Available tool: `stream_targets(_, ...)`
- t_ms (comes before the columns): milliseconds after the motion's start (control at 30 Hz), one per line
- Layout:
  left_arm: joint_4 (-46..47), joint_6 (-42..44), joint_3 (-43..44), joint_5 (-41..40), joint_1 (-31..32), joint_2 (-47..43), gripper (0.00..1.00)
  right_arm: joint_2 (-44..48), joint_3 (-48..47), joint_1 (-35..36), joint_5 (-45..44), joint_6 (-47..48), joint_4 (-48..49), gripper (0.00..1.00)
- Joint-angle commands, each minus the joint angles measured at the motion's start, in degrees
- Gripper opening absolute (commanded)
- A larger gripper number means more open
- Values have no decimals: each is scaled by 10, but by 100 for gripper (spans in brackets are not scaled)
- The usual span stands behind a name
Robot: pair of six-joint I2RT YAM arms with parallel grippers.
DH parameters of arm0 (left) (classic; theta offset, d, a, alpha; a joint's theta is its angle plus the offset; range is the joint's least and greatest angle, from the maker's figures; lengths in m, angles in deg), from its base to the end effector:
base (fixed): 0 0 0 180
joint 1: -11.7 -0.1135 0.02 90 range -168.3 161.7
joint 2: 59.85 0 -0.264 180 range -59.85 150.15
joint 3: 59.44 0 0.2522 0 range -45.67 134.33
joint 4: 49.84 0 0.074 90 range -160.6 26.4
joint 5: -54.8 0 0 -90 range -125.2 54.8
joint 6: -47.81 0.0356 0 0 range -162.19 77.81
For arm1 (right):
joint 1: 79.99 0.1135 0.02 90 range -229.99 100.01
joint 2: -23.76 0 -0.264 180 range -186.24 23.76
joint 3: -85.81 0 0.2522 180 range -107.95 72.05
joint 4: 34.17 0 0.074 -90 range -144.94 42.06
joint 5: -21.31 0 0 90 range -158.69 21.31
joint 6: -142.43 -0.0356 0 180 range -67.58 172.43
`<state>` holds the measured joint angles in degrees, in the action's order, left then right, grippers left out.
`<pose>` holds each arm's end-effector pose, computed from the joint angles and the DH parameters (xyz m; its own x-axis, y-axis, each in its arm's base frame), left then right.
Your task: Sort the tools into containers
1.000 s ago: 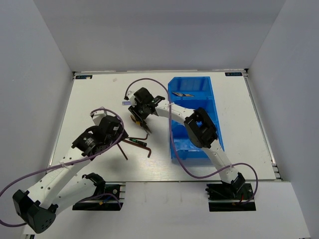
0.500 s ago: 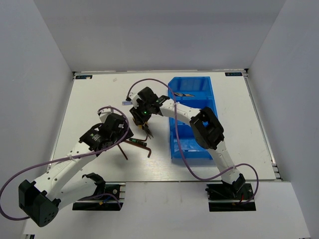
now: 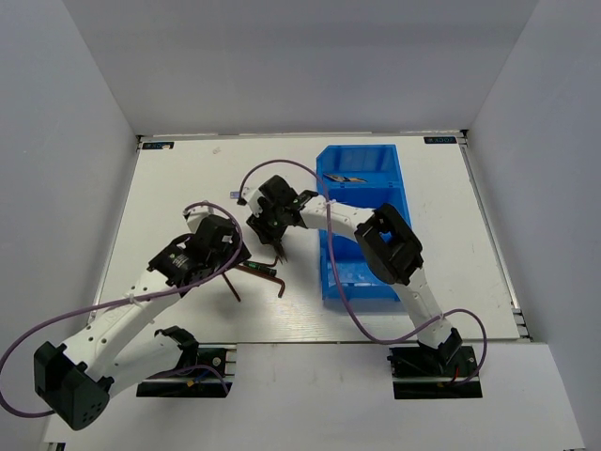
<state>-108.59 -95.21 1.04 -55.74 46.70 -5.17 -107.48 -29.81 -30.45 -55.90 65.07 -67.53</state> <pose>0.1570 -0.0947 0.2687 -0.6840 -0.4343 -0.5861 -0.3033 0.9001 -0.3129 0.3238 0.3918 0.1621 -0.2947 -0.6744 -0.6770 -0.9231 0.3840 0.0194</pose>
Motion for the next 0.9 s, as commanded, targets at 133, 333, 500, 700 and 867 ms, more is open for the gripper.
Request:
stream_targets(133,-8,-16,-23,15,2,-13,66,8,49,24,-70,38,19,7)
stream_targets(333,12,-72,-58,68,2,39,36,19,-81,-8,14,16,-63,0)
stream_targets(500,35,-118,-58,96,2,86,47,43,-233,-55,91,26,-139,0)
stream_targets(700,12,-131,-16,66,8,135,58,130,-175,-135,52,190,-142,0)
stream_targets(867,-54,-94,-4,9,-5,141,62,134,-149,-252,49,304,-161,0)
